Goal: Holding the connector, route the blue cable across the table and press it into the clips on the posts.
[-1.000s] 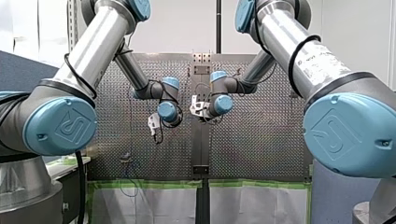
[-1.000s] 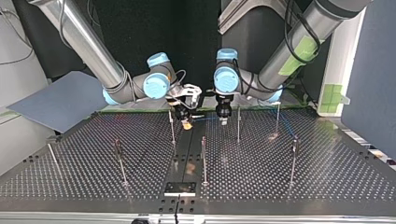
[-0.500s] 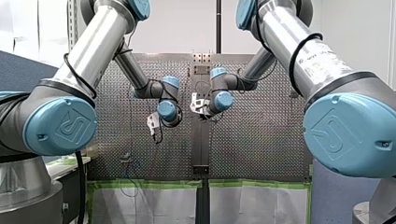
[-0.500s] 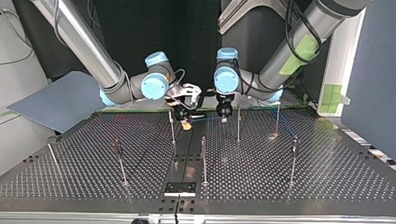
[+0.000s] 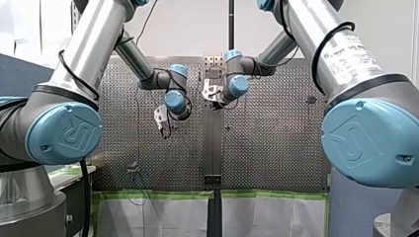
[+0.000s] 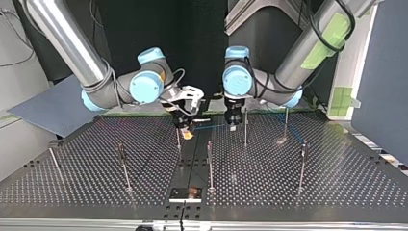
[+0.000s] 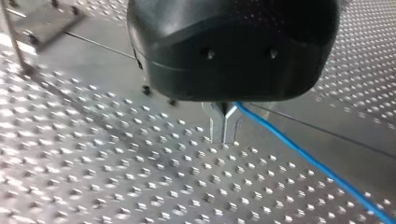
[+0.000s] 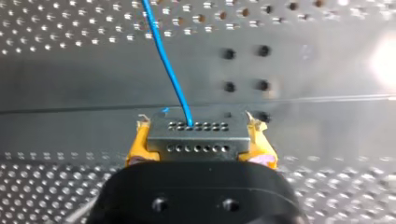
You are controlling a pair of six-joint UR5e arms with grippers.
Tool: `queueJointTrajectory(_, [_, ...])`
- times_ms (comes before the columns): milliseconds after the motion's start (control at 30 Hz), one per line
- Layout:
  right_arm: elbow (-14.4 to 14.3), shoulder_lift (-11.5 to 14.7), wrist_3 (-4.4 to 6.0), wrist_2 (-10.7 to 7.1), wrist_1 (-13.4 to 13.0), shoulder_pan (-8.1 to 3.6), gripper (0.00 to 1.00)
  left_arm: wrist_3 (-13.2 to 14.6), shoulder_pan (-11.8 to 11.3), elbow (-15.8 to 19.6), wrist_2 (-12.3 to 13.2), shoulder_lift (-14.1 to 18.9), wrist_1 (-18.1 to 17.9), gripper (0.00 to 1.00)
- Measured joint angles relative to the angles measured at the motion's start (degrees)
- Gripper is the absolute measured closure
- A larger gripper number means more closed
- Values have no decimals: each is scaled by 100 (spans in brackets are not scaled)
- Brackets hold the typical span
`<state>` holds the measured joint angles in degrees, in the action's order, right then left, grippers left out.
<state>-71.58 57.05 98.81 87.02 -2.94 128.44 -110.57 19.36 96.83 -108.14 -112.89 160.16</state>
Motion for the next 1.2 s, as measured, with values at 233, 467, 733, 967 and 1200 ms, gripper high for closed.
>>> queueJointTrajectory(233, [-1, 386, 24, 5, 224, -7, 100, 9, 0, 7, -51, 381, 187, 100])
queueJointTrajectory(467, [-1, 756, 34, 8, 387, -24, 100, 56, 0, 11, -53, 748, 399, 100])
queueJointTrajectory(733, [-1, 1180, 29, 8, 551, -65, 100, 41, 0, 11, -25, 1160, 449, 100])
queueJointTrajectory(967, [-11, 1522, 19, 2, 583, -75, 100, 32, 52, 10, -17, 1520, 447, 100])
queueJointTrajectory(1200, [-13, 1543, 22, -11, 576, -106, 100, -13, 112, 9, 212, 1890, 263, 100])
